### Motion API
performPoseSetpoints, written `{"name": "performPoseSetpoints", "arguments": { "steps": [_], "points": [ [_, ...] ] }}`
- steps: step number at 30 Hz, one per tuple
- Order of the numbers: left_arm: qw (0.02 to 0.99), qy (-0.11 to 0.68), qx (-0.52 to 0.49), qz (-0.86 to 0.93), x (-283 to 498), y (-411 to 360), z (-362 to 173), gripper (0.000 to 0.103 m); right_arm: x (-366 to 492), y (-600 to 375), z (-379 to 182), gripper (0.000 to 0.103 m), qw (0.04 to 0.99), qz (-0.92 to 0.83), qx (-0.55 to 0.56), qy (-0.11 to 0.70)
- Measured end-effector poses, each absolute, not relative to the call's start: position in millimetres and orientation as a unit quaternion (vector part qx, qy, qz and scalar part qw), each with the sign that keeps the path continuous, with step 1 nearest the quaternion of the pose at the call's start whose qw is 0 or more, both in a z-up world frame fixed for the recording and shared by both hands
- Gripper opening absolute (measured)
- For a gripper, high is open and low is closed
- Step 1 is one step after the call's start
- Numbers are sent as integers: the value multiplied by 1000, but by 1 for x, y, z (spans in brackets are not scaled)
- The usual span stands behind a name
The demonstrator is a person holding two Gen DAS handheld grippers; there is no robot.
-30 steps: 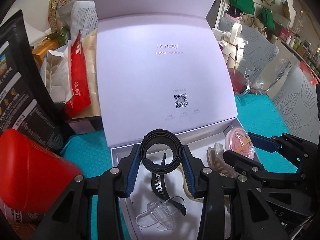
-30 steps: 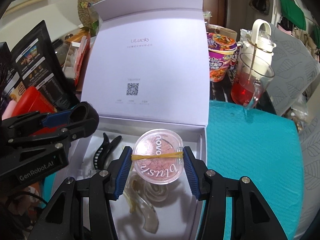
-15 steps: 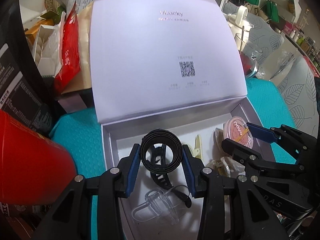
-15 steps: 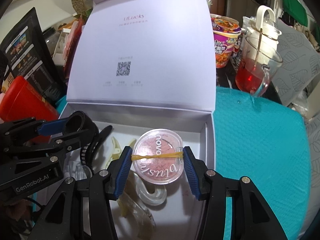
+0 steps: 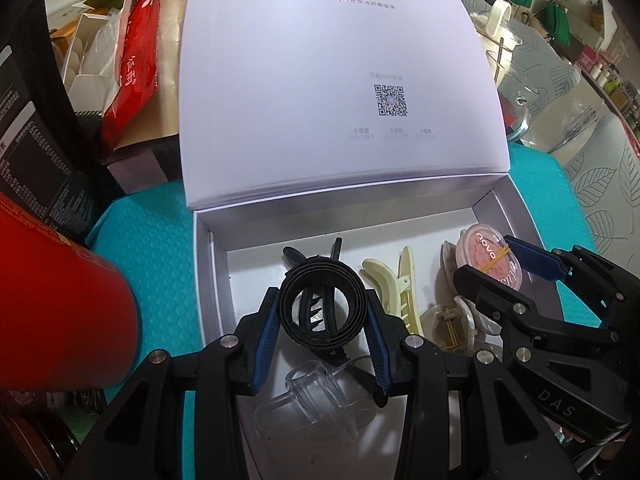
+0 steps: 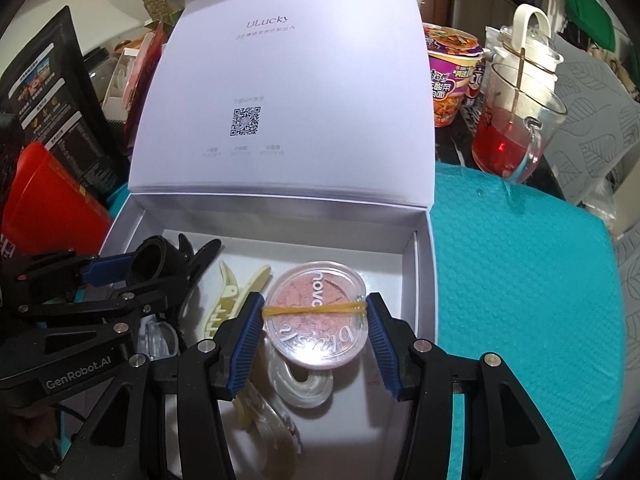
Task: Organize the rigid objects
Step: 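Open both tools to release the hair tie and compact in the box, then withdraw both tools up from the box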
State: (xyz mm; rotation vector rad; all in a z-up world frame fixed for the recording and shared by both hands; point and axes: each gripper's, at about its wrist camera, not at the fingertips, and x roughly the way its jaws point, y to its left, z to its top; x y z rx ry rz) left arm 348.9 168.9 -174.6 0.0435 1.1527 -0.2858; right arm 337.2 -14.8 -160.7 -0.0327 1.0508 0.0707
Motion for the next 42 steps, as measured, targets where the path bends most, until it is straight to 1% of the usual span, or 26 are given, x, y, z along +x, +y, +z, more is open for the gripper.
{"name": "performPoseSetpoints", "arguments": {
  "steps": [5,8,13,15,16,17,18,19,20,25,31,42],
  "points": [
    [823,552,20,-130,356,163,-178,40,337,-14,-160,52,863,35,-17,504],
    [820,555,45,-128,358,155,-181,40,338,-14,-159,52,862,32,-22,506],
    [818,560,59,-122,364,144,-184,41,337,-14,-155,57,863,27,-31,504],
    [817,561,54,-121,367,142,-184,46,337,-15,-153,59,864,23,-32,503],
    [818,560,54,-120,367,142,-183,59,336,-16,-152,60,864,22,-33,502],
    [820,556,50,-125,367,140,-181,67,335,-17,-150,60,865,21,-34,501],
    [822,555,51,-121,368,139,-180,70,334,-18,-148,60,866,20,-36,499],
    [822,554,52,-119,368,139,-179,76,333,-20,-146,61,867,17,-36,497],
    [823,554,50,-119,368,138,-178,77,332,-21,-145,61,868,16,-36,496],
    [824,553,39,-119,366,138,-171,77,327,-24,-136,61,870,16,-34,491],
    [833,538,38,-120,349,136,-150,77,317,-21,-117,61,879,19,-37,475],
    [862,492,36,-115,320,146,-86,77,287,-11,-63,61,900,31,-51,432]
  ]
}}
